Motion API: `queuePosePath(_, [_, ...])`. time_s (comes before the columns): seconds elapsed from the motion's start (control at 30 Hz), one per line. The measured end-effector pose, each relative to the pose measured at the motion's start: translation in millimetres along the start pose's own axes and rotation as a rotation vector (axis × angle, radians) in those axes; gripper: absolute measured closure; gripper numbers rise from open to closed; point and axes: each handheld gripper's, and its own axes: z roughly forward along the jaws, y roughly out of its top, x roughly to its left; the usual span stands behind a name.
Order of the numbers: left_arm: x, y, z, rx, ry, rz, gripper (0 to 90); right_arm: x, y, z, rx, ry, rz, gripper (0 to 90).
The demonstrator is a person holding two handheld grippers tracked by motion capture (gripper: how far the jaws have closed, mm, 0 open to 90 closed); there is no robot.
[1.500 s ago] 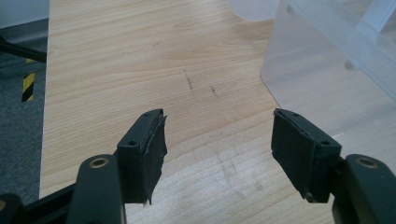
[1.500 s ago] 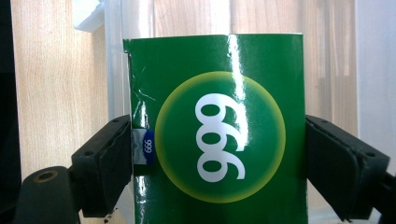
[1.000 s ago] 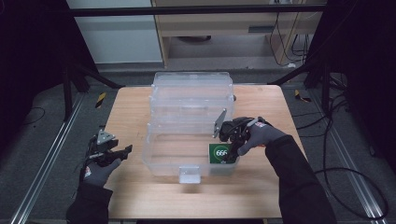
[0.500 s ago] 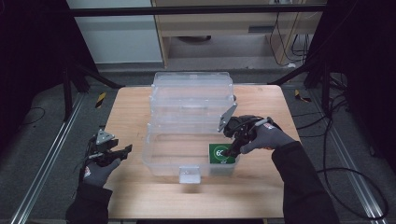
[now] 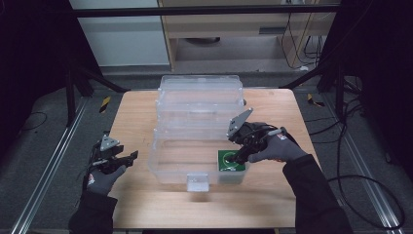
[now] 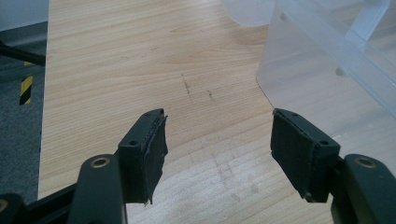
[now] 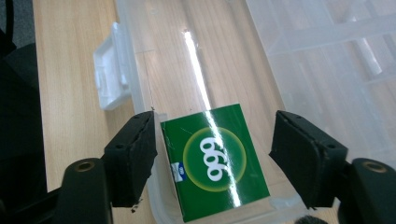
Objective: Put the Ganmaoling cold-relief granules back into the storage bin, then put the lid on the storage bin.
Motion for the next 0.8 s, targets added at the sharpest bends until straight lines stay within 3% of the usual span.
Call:
queuePosePath(0.23, [-0.9,0.5,0.2,-0.004,-0.003,-0.001,35.0,7.0,2.5,6.5,0.033,0.037,0.012,17.2])
queuePosePath(0.33, [-0.8,1.0,-0.2,-0.005,-0.003,0.000,35.0,9.8,4.0,11.0,0.060,0.101,0.017,10.1])
queuePosePath(0.4, [-1.1,1.0,-0.4,-0.004,-0.004,0.000,35.0,12.2,5.4,15.2,0.078,0.104,0.012,10.0])
queuePosePath(0.47, [-0.7,1.2,-0.8,-0.005,-0.003,0.003,35.2,14.0,6.3,19.8,0.088,0.111,0.008,11.6])
queuePosePath(0.57, [0.6,1.5,-1.8,-0.007,-0.002,-0.002,35.4,17.4,7.2,25.6,0.092,0.089,-0.016,21.7])
queuePosePath(0.8, [1.2,2.7,-2.8,-0.010,0.003,-0.011,35.5,19.8,9.2,32.9,0.062,0.081,0.004,36.5])
